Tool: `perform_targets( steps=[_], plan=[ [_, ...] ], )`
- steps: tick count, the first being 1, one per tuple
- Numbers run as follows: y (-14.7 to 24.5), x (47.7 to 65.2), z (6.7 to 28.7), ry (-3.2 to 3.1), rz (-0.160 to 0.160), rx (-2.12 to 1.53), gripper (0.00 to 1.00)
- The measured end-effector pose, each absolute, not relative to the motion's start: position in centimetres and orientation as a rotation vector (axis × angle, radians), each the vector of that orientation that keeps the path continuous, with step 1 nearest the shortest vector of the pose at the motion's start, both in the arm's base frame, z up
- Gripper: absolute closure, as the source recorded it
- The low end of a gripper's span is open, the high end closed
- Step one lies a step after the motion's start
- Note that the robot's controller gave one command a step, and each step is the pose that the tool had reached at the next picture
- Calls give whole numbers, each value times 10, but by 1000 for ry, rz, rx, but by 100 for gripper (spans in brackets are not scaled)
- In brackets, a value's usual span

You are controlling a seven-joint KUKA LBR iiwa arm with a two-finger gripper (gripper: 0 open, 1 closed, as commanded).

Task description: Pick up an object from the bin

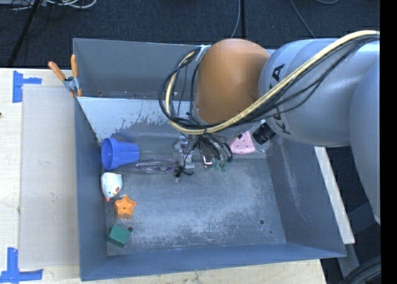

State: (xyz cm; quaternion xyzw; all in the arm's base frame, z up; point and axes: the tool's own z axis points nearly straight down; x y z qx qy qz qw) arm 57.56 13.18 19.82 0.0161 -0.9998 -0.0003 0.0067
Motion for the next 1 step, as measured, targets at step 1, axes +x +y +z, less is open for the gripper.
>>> perform_targets(
  steps=[1],
  plan=[
    [129,582,291,-3158,-4,110,100]
  ],
)
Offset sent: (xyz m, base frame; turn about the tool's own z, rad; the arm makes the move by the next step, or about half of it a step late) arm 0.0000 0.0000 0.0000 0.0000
